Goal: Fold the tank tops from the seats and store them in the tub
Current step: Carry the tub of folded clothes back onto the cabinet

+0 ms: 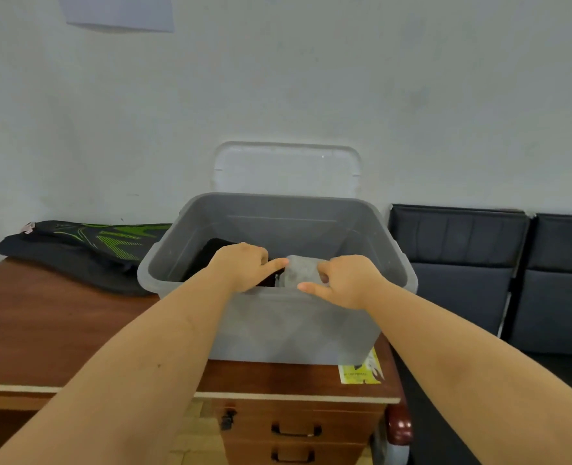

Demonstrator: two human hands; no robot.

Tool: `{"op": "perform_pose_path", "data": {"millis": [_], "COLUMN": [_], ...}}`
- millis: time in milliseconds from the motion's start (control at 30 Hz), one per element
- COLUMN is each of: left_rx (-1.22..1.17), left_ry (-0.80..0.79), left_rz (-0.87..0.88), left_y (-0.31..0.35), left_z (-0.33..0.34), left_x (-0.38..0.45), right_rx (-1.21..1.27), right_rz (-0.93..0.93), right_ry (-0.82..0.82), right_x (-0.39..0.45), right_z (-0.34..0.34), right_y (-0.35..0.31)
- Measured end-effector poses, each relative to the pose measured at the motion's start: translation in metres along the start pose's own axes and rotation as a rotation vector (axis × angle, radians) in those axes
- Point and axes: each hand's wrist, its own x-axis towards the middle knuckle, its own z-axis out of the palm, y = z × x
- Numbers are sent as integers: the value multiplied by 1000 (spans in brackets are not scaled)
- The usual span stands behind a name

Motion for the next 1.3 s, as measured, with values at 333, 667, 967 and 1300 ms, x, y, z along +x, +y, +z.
{"op": "perform_pose_path", "data": {"millis": [333, 667, 967, 1300], "left_rx": [201, 180, 166, 148], "left_ry": [-162, -116, -70, 48], "left_rz": [-2, -101, 78, 135], "left_y": [11, -14, -29, -81], "left_z": [-15, -36, -48, -83], "left_x": [69, 154, 239, 331], "right_rx": [-25, 73, 58, 5], "right_rz": [22, -57, 53, 219], "right_ry": [23, -15, 36, 68], "right_x": [88, 190, 229, 308], "right_z": [-18, 0, -27, -70], "right_y": [50, 91, 129, 128]}}
